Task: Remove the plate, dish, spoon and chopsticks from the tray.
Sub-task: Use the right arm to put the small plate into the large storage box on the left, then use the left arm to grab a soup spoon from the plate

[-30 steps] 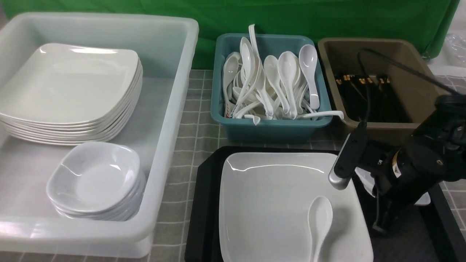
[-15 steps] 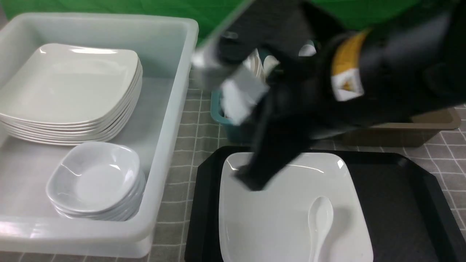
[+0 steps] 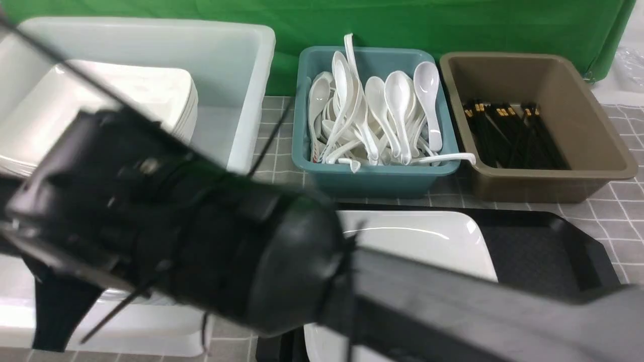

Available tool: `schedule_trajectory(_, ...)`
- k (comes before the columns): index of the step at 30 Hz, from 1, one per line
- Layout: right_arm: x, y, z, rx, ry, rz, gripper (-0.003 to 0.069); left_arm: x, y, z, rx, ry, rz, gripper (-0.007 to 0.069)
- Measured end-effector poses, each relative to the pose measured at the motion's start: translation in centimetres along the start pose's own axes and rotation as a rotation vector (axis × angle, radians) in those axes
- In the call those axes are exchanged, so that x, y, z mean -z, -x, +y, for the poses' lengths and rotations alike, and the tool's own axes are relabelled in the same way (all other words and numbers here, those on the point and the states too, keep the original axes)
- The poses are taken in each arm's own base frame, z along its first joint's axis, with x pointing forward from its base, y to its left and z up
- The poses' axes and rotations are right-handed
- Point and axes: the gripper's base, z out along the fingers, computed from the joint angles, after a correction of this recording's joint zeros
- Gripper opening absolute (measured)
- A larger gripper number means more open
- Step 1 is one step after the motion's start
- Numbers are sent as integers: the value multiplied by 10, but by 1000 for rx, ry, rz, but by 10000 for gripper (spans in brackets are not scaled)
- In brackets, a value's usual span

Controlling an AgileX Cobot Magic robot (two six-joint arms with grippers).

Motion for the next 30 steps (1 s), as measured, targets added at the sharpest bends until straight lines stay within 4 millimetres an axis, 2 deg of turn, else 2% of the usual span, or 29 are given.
schedule_trajectory(1,-13,-3,2,27,-21,28,102,0,0,0,-11,0,0,11)
schedule_trajectory(3,-26,-9,3,59,-41,76,176,0,0,0,-21,0,0,11)
schedule_trajectory(4,-30,-11,3,65,-43,91,216,0,0,0,-27,0,0,11)
schedule_trajectory(6,-31,-13,3,73,-52,111,340,0,0,0,-25,-4,-3,11)
schedule_trajectory(7,-31,-13,3,73,-51,115,352,0,0,0,-25,-4,-3,11)
schedule_trajectory(8,-28,-14,1,77,-60,127,428,0,0,-1,-20,-15,-3,11)
schedule_trajectory(10,-20,-14,-2,71,-63,154,505,0,1,-3,-13,-30,-7,11)
schedule_trajectory(13,3,-18,-6,54,-53,242,549,0,2,-5,2,-60,-25,11)
schedule_trajectory(15,25,-17,-12,35,-57,252,539,0,5,-7,12,-79,-49,11)
schedule_trajectory(16,48,-14,-21,3,-72,215,506,-2,8,-9,19,-95,-58,11)
schedule_trajectory(17,50,-14,-22,-1,-73,214,501,-3,9,-9,20,-97,-61,11)
schedule_trajectory(18,62,-14,-26,-16,-79,197,474,-5,11,-11,23,-107,-58,11)
schedule_trajectory(19,85,-16,-34,-49,-91,173,414,-12,15,-14,32,-132,-46,11)
schedule_trajectory(22,122,-32,-50,-138,-108,163,285,-33,25,-23,31,-182,33,11)
schedule_trajectory(24,152,-57,-61,-235,-123,181,188,-50,30,-30,27,-227,99,11)
schedule_trajectory(25,175,-84,-67,-314,-137,205,129,-64,33,-36,14,-259,153,11)
schedule_trajectory(26,186,-99,-67,-349,-145,220,115,-73,34,-40,4,-280,186,11)
schedule_trajectory(27,189,-103,-67,-357,-147,224,111,-75,34,-41,4,-290,195,11)
schedule_trajectory(28,211,-135,-65,-420,-163,250,93,-94,36,-50,-32,-339,262,11)
schedule_trajectory(30,233,-173,-56,-497,-181,272,89,-118,37,-59,-71,-383,349,11)
